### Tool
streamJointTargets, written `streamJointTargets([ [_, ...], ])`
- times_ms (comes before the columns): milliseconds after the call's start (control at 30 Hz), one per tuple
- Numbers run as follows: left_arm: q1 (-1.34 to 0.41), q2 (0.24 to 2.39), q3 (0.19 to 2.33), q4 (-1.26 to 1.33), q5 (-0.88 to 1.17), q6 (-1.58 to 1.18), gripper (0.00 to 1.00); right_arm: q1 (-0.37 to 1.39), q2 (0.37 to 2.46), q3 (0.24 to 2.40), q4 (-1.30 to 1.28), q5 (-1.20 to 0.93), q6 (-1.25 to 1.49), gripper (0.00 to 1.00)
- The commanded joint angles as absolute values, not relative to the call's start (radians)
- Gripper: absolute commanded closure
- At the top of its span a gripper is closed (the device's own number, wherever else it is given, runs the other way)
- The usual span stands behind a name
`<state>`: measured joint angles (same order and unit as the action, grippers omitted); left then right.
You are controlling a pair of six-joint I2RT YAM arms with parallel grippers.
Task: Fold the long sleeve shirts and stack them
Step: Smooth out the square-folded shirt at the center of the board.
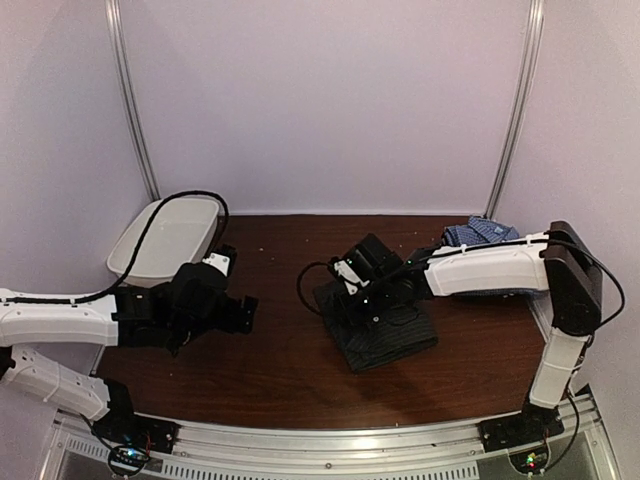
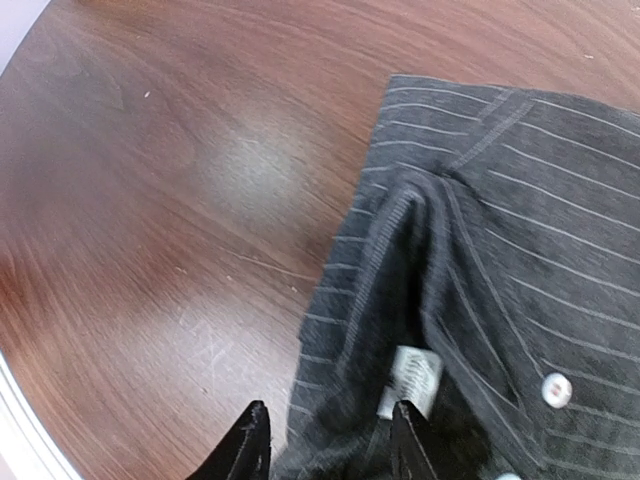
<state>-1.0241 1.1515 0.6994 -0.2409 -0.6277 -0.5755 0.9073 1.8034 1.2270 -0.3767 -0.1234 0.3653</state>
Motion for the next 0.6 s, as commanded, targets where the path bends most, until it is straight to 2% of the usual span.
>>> streamJointTargets([
  [0, -1.011, 1.148, 0.69, -0.21, -0.626, -0.584, 0.02, 0.921, 1.885, 1.29, -0.307, -0.208, 0.359, 0.59],
  [300, -1.001, 1.118, 0.671, -0.221, -0.627, -0.591, 0.02, 0.957, 1.974, 1.369, -0.321, -0.262, 0.335, 0.59],
  [367, -1.001, 1.102, 0.666, -0.226, -0.632, -0.591, 0.02, 0.959, 1.929, 1.347, -0.317, -0.265, 0.332, 0.55],
  [567, -0.999, 1.068, 0.655, -0.226, -0.641, -0.59, 0.02, 0.951, 1.703, 1.239, -0.331, -0.2, 0.33, 0.35],
])
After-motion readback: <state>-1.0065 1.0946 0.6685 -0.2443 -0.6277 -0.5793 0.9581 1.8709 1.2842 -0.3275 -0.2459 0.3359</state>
